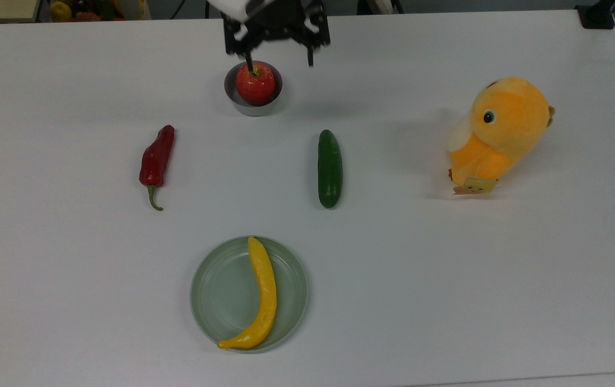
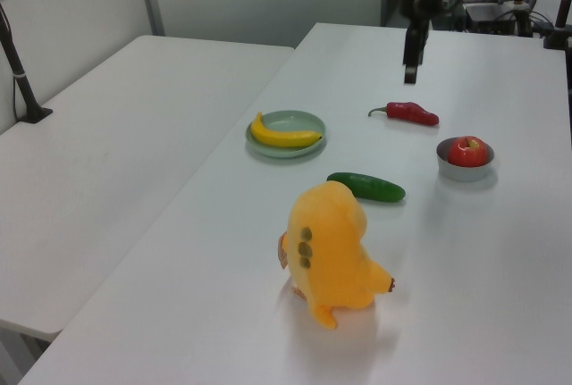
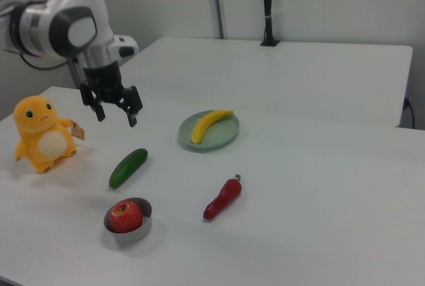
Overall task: Put the cucumber on the left side of the bowl
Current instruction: 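Move the gripper down over the green cucumber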
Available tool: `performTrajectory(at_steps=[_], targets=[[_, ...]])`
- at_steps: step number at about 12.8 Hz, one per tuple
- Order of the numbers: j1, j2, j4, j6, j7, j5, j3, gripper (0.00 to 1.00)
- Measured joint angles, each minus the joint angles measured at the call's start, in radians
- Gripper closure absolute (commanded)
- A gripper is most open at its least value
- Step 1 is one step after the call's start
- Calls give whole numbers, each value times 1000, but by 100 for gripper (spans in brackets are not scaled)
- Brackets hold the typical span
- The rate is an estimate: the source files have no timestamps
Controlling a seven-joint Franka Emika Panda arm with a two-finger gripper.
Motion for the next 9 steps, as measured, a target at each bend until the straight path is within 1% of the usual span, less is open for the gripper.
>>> performTrajectory(at_steps=[5,7,9], targets=[[21,105,-88,223,1,0,25,0],[27,139,-113,279,1,0,37,0],[49,196,-125,361,31,0,48,0]])
